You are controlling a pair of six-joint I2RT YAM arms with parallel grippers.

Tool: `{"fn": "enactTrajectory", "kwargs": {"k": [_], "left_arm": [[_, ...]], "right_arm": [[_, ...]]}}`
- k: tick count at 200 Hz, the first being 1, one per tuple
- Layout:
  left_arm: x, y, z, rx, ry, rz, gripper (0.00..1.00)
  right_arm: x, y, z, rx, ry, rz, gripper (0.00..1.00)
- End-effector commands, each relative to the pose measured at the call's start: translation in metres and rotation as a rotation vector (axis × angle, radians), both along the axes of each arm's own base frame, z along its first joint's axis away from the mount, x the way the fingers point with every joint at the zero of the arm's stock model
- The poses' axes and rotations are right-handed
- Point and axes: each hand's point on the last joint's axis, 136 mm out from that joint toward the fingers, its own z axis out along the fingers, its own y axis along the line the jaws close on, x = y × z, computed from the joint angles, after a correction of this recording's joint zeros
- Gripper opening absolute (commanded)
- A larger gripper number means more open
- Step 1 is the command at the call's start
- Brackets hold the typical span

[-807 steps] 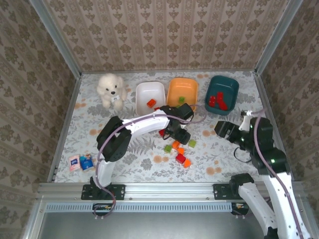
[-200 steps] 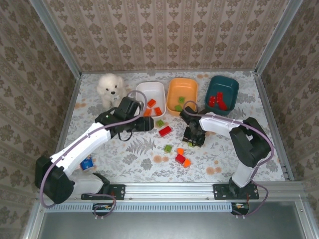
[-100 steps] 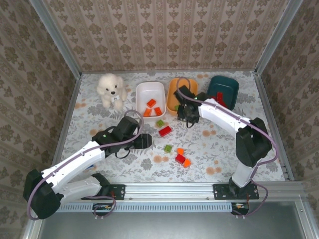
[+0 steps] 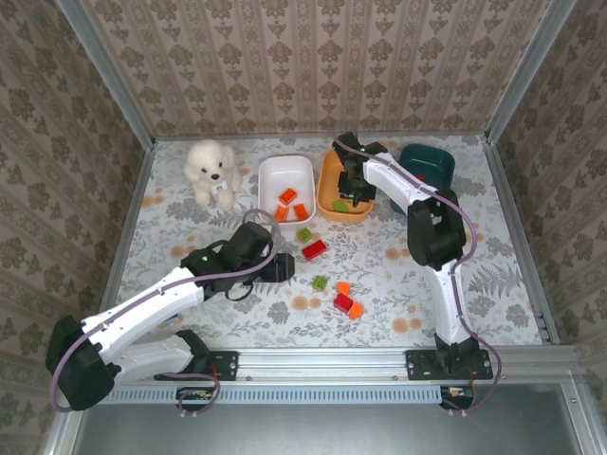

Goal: Sort the legos into containers by color

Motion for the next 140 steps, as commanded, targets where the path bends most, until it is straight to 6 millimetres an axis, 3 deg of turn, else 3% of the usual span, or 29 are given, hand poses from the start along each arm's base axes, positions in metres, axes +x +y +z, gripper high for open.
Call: {"fn": "enactTrajectory", "kwargs": {"k": [1,31,57,79,104,124,140], "left_arm": [[0.003,-0.007,0.012,-0.011,-0.023,0.005,0.69],[-0.005,-0.016,0.008,0.007,-0.012,-0.048,0.69],[-0.012,-0.027,0.005,0.023,-0.009,-0.118,0.69],[-0.019,-0.04,0.003,0.051,-0.005,-0.202,0.69],[-0.027,-0.059,-0.002,0.095,0.007,-0.305,0.69],[-0.032,-0.076,-0.007,0.118,0.03,-0.363,0.69],[-0.036,-0.093,-0.016,0.138,0.059,-0.401,0.69]], "right_arm": [[-0.003,-0.004,-0.004,-0.022,0.059,0.001,0.36],[-0.002,-0.006,-0.017,-0.003,0.094,-0.025,0.43],[0.004,-0.004,0.0,0.013,0.058,-0.012,0.57],[0.01,-0.001,0.034,0.038,-0.016,0.004,0.64],[0.006,0.0,0.088,0.074,-0.119,0.022,0.63],[-0.017,-0.004,0.133,0.098,-0.22,0.049,0.62],[-0.051,-0.012,0.16,0.13,-0.307,0.072,0.62]]}}
